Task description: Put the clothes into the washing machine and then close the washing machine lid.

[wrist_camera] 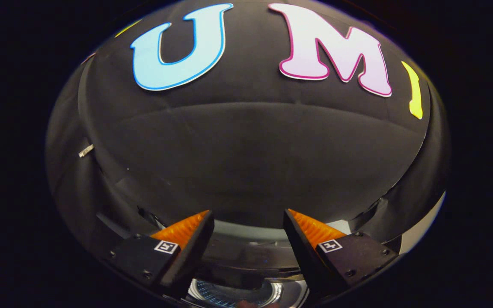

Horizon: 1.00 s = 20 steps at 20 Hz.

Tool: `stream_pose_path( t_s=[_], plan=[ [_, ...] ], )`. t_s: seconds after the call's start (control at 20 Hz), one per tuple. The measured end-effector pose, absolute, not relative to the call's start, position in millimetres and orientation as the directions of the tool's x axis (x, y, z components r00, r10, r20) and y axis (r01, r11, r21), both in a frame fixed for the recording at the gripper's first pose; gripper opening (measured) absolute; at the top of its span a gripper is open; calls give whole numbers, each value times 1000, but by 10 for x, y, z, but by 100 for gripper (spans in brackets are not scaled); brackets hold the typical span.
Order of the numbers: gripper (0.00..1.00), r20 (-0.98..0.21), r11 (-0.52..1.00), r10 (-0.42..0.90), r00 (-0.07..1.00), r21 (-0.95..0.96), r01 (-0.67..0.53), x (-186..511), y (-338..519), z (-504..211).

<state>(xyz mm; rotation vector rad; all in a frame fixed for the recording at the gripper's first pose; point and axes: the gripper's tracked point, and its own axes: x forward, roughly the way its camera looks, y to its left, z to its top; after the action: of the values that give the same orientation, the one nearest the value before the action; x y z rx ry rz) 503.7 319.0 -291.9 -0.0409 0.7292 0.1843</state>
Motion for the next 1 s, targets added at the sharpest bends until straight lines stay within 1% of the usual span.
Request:
stream_pose_path(
  t_s=[0.15,0.4,0.65,1.0],
  plan=[
    [100,-663,982,159,732,28,-189,5028,3142,-2925],
    [100,-633,979,173,755,27,-201,4720,3123,-2850],
    [100,-633,980,169,755,23,-200,4448,3090,-2864],
    [100,-592,978,176,787,18,-206,4033,3058,-2911]
  ],
)
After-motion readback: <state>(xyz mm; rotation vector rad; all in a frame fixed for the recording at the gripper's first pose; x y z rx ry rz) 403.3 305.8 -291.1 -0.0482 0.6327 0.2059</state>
